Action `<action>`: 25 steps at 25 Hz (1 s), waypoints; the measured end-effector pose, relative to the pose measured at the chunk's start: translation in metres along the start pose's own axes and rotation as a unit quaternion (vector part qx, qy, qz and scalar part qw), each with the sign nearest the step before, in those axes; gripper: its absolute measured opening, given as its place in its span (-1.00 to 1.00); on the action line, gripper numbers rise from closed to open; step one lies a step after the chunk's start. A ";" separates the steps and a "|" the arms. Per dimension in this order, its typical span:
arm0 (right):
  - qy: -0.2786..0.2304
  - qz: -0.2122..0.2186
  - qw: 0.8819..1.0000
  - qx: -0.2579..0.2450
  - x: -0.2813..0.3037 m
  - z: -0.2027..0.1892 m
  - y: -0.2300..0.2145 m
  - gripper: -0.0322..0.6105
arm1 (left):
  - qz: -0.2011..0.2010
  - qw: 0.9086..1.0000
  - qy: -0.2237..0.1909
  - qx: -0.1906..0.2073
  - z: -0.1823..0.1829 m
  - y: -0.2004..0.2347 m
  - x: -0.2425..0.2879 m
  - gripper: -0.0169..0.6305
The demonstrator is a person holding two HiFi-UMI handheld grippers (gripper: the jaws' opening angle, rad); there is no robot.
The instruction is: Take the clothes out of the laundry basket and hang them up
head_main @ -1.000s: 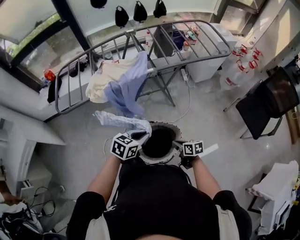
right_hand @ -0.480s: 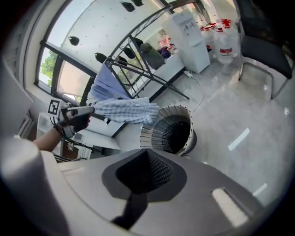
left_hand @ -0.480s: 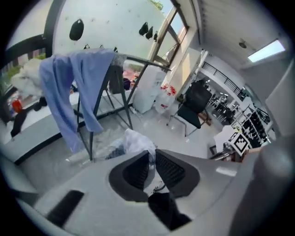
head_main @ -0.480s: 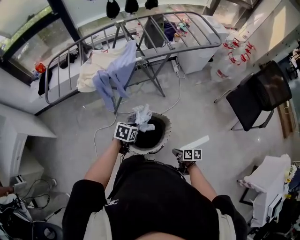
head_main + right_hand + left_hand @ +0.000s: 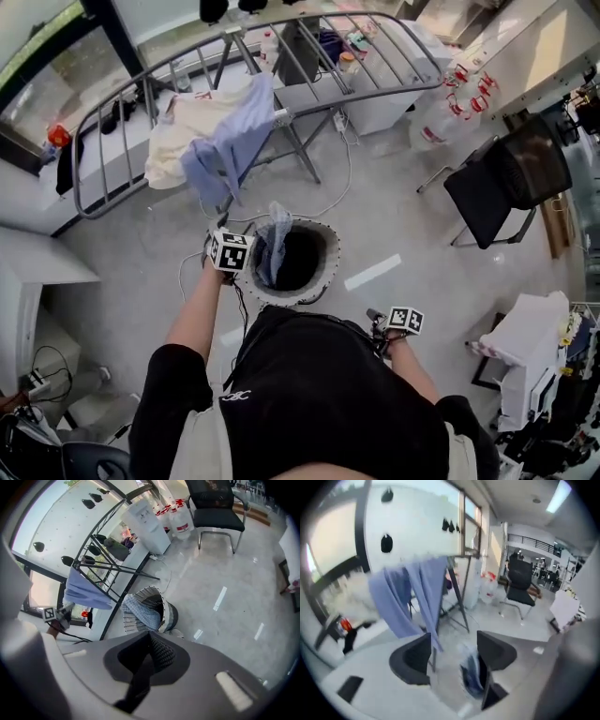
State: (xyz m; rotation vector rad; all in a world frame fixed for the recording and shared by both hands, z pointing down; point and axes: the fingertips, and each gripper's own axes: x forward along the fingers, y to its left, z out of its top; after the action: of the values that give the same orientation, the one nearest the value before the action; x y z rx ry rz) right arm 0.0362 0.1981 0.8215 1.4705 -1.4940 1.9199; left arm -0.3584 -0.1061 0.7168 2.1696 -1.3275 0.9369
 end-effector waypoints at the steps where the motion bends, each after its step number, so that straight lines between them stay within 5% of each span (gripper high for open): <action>1: 0.000 -0.010 1.000 0.002 0.001 0.000 -0.004 -0.86 | 0.042 0.996 -0.072 0.024 0.060 0.027 -0.015 0.05; 3: 0.003 -0.018 1.000 0.008 0.003 0.003 -0.006 -0.86 | 0.113 0.977 -0.165 0.078 0.168 0.074 -0.043 0.20; 5: 0.004 -0.018 1.000 0.018 0.002 0.011 -0.006 -0.86 | 0.125 0.977 -0.130 0.115 0.212 0.105 -0.028 0.38; 7: -0.004 -0.011 1.000 0.028 0.003 0.030 -0.005 -0.86 | 0.075 0.993 -0.031 0.083 0.206 0.118 0.014 0.31; 8: -0.012 -0.006 0.999 0.034 0.004 0.043 -0.005 -0.86 | 0.051 0.998 -0.006 0.039 0.201 0.119 0.026 0.09; 10: -0.027 0.004 0.999 0.041 0.006 0.070 -0.007 -0.86 | 0.048 0.998 -0.017 -0.045 0.198 0.117 0.028 -0.49; 12: -0.018 0.012 0.999 0.035 0.014 0.103 -0.012 -0.86 | 0.068 0.994 -0.040 -0.072 0.192 0.101 0.016 -0.83; 15: 0.040 0.024 0.999 0.021 0.044 0.161 -0.031 -0.86 | 0.053 0.996 -0.028 -0.065 0.156 0.038 0.001 -0.83; 18: 0.127 0.009 0.992 -0.026 0.081 0.230 -0.049 -0.86 | -0.034 0.995 0.019 -0.094 0.107 -0.049 -0.008 -0.84; 20: 0.206 -0.010 0.970 -0.127 0.101 0.278 -0.042 -0.86 | -0.128 0.979 0.023 -0.159 0.093 -0.122 -0.021 -0.84; 23: 0.301 -0.019 0.895 -0.329 0.125 0.353 -0.015 -0.86 | -0.231 0.946 -0.018 -0.226 0.107 -0.233 -0.028 -0.83; 25: 0.325 -0.016 0.848 -0.417 0.145 0.386 0.012 -0.86 | -0.236 0.942 -0.042 -0.236 0.121 -0.272 -0.030 -0.83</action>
State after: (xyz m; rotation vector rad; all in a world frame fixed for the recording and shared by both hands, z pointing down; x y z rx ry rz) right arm 0.1684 -0.1818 0.9120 0.3900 -1.5905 1.2322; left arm -0.0854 -0.0448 0.6089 2.0144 -0.8789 0.3013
